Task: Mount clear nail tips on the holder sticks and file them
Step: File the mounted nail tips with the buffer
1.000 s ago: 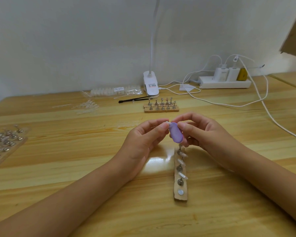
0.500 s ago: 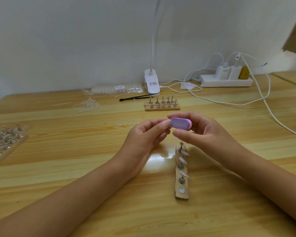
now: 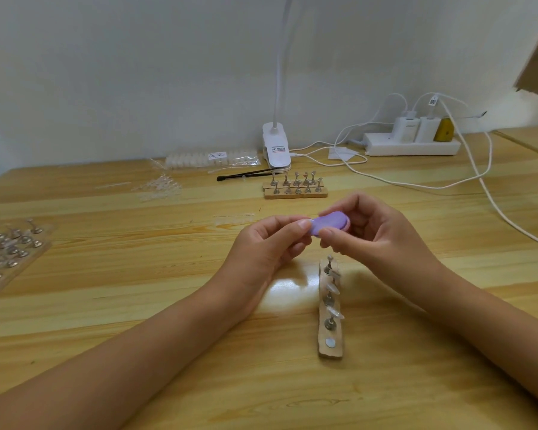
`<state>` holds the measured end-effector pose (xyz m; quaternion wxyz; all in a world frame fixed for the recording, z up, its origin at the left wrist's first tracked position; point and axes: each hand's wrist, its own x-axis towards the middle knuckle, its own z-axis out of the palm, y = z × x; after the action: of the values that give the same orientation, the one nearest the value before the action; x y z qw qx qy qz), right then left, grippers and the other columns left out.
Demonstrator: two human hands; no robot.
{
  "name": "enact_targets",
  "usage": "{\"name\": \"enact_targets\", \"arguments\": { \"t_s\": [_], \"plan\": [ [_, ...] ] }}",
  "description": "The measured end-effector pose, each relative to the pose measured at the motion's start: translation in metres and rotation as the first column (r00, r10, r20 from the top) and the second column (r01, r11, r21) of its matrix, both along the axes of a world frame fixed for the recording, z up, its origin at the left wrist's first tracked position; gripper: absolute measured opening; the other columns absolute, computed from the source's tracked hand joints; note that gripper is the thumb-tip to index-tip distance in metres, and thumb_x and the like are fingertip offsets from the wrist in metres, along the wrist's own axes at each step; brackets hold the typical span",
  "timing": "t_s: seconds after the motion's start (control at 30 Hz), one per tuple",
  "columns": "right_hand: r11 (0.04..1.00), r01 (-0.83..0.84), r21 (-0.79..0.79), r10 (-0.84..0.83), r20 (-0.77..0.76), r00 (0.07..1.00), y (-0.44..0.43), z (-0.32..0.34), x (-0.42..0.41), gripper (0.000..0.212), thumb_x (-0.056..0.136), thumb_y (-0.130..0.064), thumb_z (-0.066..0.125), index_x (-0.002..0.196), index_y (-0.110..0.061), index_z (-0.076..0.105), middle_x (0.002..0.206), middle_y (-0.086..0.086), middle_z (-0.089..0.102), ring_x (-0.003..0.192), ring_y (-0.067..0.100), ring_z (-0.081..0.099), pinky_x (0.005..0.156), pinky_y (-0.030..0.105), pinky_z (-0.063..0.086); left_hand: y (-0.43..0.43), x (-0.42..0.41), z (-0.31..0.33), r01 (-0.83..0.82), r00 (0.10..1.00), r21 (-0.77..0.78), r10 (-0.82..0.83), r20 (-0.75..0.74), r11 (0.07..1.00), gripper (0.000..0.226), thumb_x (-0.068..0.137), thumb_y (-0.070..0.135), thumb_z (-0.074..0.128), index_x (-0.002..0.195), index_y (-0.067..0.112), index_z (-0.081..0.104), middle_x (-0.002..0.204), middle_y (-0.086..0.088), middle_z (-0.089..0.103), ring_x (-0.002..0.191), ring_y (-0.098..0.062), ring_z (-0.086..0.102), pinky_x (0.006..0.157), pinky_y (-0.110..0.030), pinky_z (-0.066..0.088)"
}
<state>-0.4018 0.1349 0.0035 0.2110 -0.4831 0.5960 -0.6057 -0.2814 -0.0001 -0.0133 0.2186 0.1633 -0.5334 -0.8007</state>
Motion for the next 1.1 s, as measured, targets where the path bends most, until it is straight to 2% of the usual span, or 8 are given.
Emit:
{"name": "enact_targets", "arguments": {
  "t_s": [0.17,0.33,0.4,0.63,0.8,0.87,0.97,1.1],
  "plan": [
    [0.973,0.096,-0.208,-0.084,0.067,0.994,0.006,0.013,-0.008,0.019,0.084,-0.021,0.074,0.099,-0.019,0.064,0.083,0.001,0.071,0.072,0.009,0.063,0.068,0.018,0.052,0.0,-0.001,0.001,-0.017,1.0,0.023,0.016,0.016,1.0,0.028,0.069,0.022,0.074,0.093,0.008,0.072,0.082,-0.001,0.073,0.079,-0.008,0.069,0.073,-0.015,0.054],
    [0.991,0.123,-0.059,-0.134,-0.233,0.963,0.002,0.002,-0.002,0.02,0.082,-0.015,0.073,0.1,-0.015,0.063,0.089,0.014,0.065,0.072,0.027,0.058,0.066,0.034,0.052,0.0,-0.001,0.0,-0.004,1.0,0.005,0.004,0.002,1.0,0.031,0.068,0.026,0.073,0.092,0.008,0.072,0.081,-0.001,0.073,0.076,-0.006,0.068,0.072,-0.015,0.054],
    [0.995,0.094,-0.033,-0.1,-0.283,0.954,0.001,0.0,0.002,0.023,0.081,-0.018,0.074,0.101,-0.013,0.063,0.084,0.01,0.065,0.07,0.024,0.058,0.066,0.035,0.052,0.001,0.0,-0.001,-0.001,1.0,-0.025,0.001,-0.005,1.0,0.035,0.064,0.03,0.075,0.092,0.009,0.073,0.082,-0.001,0.073,0.077,-0.007,0.068,0.072,-0.015,0.054],
    [0.962,0.106,-0.252,-0.149,-0.159,0.976,0.006,0.01,0.007,0.019,0.081,-0.028,0.075,0.096,-0.031,0.064,0.095,0.007,0.067,0.076,0.021,0.062,0.068,0.017,0.051,0.003,-0.002,-0.003,0.007,1.0,-0.106,-0.004,0.024,0.994,0.04,0.065,0.035,0.075,0.096,0.009,0.072,0.08,0.003,0.073,0.078,-0.006,0.067,0.075,-0.016,0.053],
    [0.986,0.132,-0.1,-0.15,-0.211,0.966,0.002,0.004,0.001,0.025,0.077,-0.028,0.071,0.098,-0.016,0.064,0.091,0.007,0.067,0.08,0.034,0.06,0.072,0.035,0.053,0.002,0.0,-0.004,0.023,1.0,-0.075,-0.023,-0.003,0.997,0.037,0.067,0.033,0.075,0.096,0.01,0.072,0.082,0.002,0.073,0.08,-0.006,0.068,0.075,-0.016,0.053],
    [0.996,0.074,-0.051,-0.083,-0.197,0.977,0.002,0.003,0.003,0.031,0.076,-0.029,0.071,0.102,-0.013,0.065,0.09,0.007,0.069,0.08,0.028,0.065,0.071,0.035,0.056,0.002,0.0,-0.004,0.025,1.0,-0.099,-0.025,-0.006,0.995,0.039,0.066,0.036,0.076,0.096,0.011,0.073,0.082,0.002,0.074,0.081,-0.006,0.068,0.075,-0.015,0.053],
    [0.992,0.052,-0.118,-0.058,-0.043,0.997,0.002,0.007,0.002,0.025,0.08,-0.028,0.068,0.103,-0.017,0.067,0.081,-0.002,0.07,0.07,0.006,0.062,0.066,0.017,0.052,0.002,0.0,-0.004,0.022,1.0,-0.131,-0.021,0.009,0.991,0.04,0.065,0.037,0.077,0.095,0.012,0.074,0.083,0.002,0.074,0.08,-0.006,0.068,0.074,-0.015,0.052],
    [0.984,0.132,-0.117,-0.127,0.051,0.991,0.003,0.01,-0.007,0.027,0.088,-0.035,0.059,0.104,-0.017,0.071,0.071,-0.011,0.063,0.067,0.005,0.053,0.067,0.017,0.049,0.002,-0.001,-0.005,0.023,1.0,-0.129,-0.021,0.017,0.991,0.04,0.061,0.039,0.079,0.093,0.014,0.075,0.085,0.002,0.074,0.083,-0.007,0.069,0.076,-0.016,0.053]
  ]
}}
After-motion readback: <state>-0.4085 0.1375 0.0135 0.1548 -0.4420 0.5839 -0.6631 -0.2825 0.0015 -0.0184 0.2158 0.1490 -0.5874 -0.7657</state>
